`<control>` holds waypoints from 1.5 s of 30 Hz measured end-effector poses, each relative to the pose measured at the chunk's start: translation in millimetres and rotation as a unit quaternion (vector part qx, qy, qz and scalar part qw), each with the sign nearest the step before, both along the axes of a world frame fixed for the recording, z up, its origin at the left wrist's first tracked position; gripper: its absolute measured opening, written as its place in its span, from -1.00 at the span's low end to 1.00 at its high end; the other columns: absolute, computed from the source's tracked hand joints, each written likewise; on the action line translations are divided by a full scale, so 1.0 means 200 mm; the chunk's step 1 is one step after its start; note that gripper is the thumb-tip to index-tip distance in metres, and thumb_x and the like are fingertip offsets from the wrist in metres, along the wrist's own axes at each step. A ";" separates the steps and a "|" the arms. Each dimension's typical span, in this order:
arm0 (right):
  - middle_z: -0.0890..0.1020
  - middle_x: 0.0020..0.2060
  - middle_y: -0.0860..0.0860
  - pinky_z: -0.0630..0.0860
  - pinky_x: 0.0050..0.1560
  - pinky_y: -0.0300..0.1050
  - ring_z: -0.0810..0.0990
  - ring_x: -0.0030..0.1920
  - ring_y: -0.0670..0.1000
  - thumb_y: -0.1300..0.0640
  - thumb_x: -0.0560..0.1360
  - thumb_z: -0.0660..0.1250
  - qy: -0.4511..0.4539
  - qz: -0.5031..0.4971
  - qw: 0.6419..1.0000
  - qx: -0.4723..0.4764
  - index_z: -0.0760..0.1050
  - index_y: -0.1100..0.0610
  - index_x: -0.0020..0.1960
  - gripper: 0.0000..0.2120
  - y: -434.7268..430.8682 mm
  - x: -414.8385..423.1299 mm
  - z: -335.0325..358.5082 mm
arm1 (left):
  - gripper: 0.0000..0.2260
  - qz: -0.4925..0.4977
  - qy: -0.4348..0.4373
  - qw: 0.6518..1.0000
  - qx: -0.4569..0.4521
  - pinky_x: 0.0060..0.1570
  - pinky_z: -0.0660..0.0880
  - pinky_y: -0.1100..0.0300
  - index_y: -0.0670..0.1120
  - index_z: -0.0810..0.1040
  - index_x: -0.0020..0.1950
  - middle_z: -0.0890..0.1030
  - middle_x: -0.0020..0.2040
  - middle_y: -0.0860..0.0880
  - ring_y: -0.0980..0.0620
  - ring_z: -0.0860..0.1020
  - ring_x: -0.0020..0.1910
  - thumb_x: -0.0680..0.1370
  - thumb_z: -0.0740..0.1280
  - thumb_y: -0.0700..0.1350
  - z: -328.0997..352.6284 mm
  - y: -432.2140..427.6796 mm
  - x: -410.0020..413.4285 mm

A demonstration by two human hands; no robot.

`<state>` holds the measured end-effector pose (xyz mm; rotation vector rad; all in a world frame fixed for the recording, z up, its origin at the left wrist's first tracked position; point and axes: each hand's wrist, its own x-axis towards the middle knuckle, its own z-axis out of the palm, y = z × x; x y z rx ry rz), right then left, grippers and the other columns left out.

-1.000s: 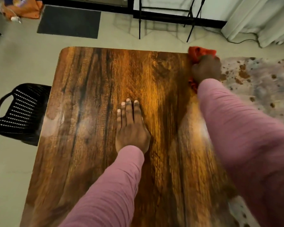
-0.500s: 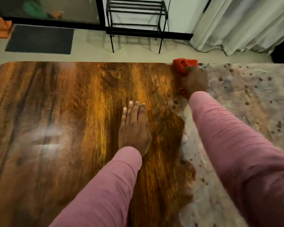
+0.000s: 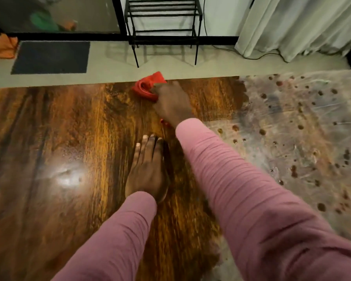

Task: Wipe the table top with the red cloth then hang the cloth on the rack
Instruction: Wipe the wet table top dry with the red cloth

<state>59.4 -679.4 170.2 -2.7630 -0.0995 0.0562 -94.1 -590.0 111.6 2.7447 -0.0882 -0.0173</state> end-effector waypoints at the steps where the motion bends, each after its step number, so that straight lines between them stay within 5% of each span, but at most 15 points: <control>1: 0.55 0.13 0.08 0.55 -0.01 -0.15 0.55 0.01 0.06 0.13 0.50 0.30 0.011 -0.025 1.000 0.013 0.46 -0.01 0.30 -0.63 -0.14 0.00 0.01 | -0.49 -0.008 -0.003 1.000 0.007 0.40 -0.34 0.19 -0.06 0.00 0.55 0.01 0.57 -0.03 0.15 -0.27 0.45 0.57 -0.18 -0.04 -0.02 -0.05 -0.01; 3: 0.54 0.09 0.08 0.40 -0.42 -0.53 0.55 -0.25 -0.03 0.17 0.53 0.27 0.008 -0.122 0.990 0.071 0.46 -0.02 0.31 -0.65 -0.38 0.01 0.06 | -0.52 -0.017 0.002 1.000 0.015 0.42 -0.31 0.18 -0.08 0.04 0.54 0.04 0.56 -0.05 0.13 -0.22 0.48 0.60 -0.15 -0.06 -0.01 -0.10 -0.01; 4: 0.53 0.09 0.08 0.33 -0.54 -0.55 0.57 -0.25 0.00 0.19 0.56 0.23 -0.001 -0.159 0.982 0.101 0.45 0.03 0.32 -0.66 -0.47 0.01 0.09 | -0.53 -0.015 -0.006 1.000 0.017 0.43 -0.29 0.17 -0.08 0.05 0.53 0.05 0.56 -0.05 0.10 -0.19 0.50 0.61 -0.13 -0.07 -0.01 -0.10 0.00; 7: 0.50 0.23 0.25 0.33 -0.15 -0.45 0.54 0.16 0.24 0.26 0.61 0.11 0.028 -0.230 0.967 0.104 0.40 0.23 0.34 -0.68 -0.66 -0.05 0.21 | -0.54 -0.008 -0.030 0.999 0.027 0.44 -0.26 0.16 -0.09 0.06 0.53 0.07 0.56 -0.07 0.02 -0.10 0.53 0.62 -0.10 -0.09 0.01 -0.10 0.03; 9: 0.56 0.12 0.25 0.45 -0.28 -0.13 0.54 0.15 0.24 0.22 0.58 0.19 0.027 -0.272 0.958 0.084 0.46 0.23 0.26 -0.72 -0.74 0.00 0.17 | -0.55 -0.007 -0.038 0.999 0.031 0.44 -0.25 0.16 -0.10 0.07 0.53 0.09 0.55 -0.08 0.00 -0.08 0.53 0.62 -0.07 -0.11 0.01 -0.09 0.06; 11: 0.59 0.01 0.15 0.52 -0.16 -0.11 0.59 0.03 0.19 0.17 0.49 0.29 -0.002 -0.266 0.963 0.033 0.53 0.12 0.18 -0.73 -0.66 -0.02 0.11 | -0.54 -0.006 -0.037 0.999 0.034 0.45 -0.22 0.14 -0.11 0.08 0.53 0.10 0.55 -0.09 -0.02 -0.06 0.53 0.61 -0.04 -0.12 0.02 -0.10 0.06; 14: 0.57 0.01 0.08 0.52 0.03 -0.02 0.57 -0.05 0.11 0.18 0.44 0.31 -0.025 -0.150 0.987 0.056 0.55 0.00 0.16 -0.70 -0.33 -0.19 -0.01 | -0.50 -0.013 -0.022 0.999 0.036 0.47 -0.21 0.11 -0.14 0.06 0.53 0.08 0.55 -0.11 -0.05 -0.06 0.53 0.58 -0.04 -0.13 0.03 -0.10 0.06; 18: 0.55 0.23 -0.07 0.49 0.07 -0.02 0.46 0.15 0.12 0.15 0.39 0.32 -0.046 0.040 0.998 0.012 0.53 -0.04 0.21 -0.61 -0.14 -0.39 -0.06 | -0.48 -0.025 -0.014 0.999 0.029 0.46 -0.25 0.14 -0.17 0.07 0.53 0.08 0.55 -0.15 -0.08 -0.05 0.53 0.57 0.05 -0.12 0.04 -0.09 0.07; 22: 0.61 0.09 0.05 0.54 0.06 -0.01 0.56 0.01 0.11 0.17 0.43 0.29 -0.022 -0.143 0.990 0.003 0.49 -0.09 0.24 -0.60 -0.64 -0.35 -0.09 | -0.55 -0.020 -0.041 0.999 0.029 0.48 -0.19 0.11 -0.17 0.13 0.52 0.11 0.55 -0.13 -0.06 -0.04 0.53 0.62 0.00 -0.15 0.03 -0.08 0.06; 25: 0.63 0.00 0.21 0.53 0.00 0.03 0.61 -0.03 0.24 0.21 0.39 0.25 -0.037 -0.301 0.953 -0.019 0.55 0.07 0.17 -0.64 -1.04 -0.36 -0.04 | -0.54 -0.030 -0.037 0.998 0.032 0.49 -0.17 0.08 -0.17 0.12 0.52 0.09 0.55 -0.13 -0.05 -0.05 0.54 0.61 -0.02 -0.14 0.02 -0.08 0.06; 31: 0.62 0.02 0.17 0.52 0.07 0.02 0.58 0.02 0.23 0.18 0.36 0.25 -0.024 -0.274 0.961 -0.016 0.54 0.00 0.20 -0.58 -0.77 -0.45 -0.03 | -0.50 -0.032 -0.040 0.998 0.028 0.49 -0.17 0.07 -0.19 0.12 0.51 0.09 0.55 -0.14 -0.06 -0.05 0.53 0.58 -0.09 -0.10 0.02 -0.09 0.06; 35: 0.60 0.17 -0.04 0.52 0.00 -0.01 0.53 0.03 0.13 0.20 0.35 0.27 -0.040 -0.108 0.993 0.023 0.54 -0.08 0.20 -0.55 -0.29 -0.74 -0.08 | -0.51 -0.030 -0.036 0.999 0.022 0.49 -0.16 0.04 -0.22 0.12 0.51 0.10 0.54 -0.17 -0.10 -0.04 0.53 0.58 -0.01 -0.14 0.02 -0.09 0.06; 38: 0.58 0.22 -0.06 0.52 -0.02 -0.02 0.52 0.03 0.14 0.19 0.40 0.26 -0.066 -0.047 0.997 0.020 0.56 -0.06 0.19 -0.60 -0.32 -0.88 -0.11 | -0.49 -0.036 -0.045 0.998 0.015 0.50 -0.13 0.03 -0.25 0.12 0.50 0.13 0.53 -0.20 -0.12 -0.01 0.53 0.55 0.05 -0.18 0.04 -0.08 0.05; 42: 0.61 0.09 0.07 0.53 0.08 -0.04 0.58 -0.07 0.12 0.07 0.47 0.25 -0.016 -0.253 0.966 -0.052 0.45 -0.18 0.27 -0.61 -0.87 -0.86 -0.12 | -0.52 -0.037 -0.058 0.998 0.008 0.49 -0.15 0.05 -0.23 0.12 0.50 0.12 0.54 -0.17 -0.10 -0.02 0.53 0.58 0.02 -0.17 0.03 -0.08 0.05; 45: 0.64 0.07 0.17 0.51 0.15 0.02 0.60 0.05 0.22 0.20 0.41 0.23 -0.034 -0.324 0.943 -0.072 0.53 -0.07 0.26 -0.55 -1.09 -0.87 -0.06 | -0.52 -0.045 -0.069 0.997 -0.001 0.49 -0.17 0.06 -0.24 0.12 0.50 0.13 0.53 -0.18 -0.11 -0.01 0.53 0.58 0.01 -0.17 0.03 -0.08 0.05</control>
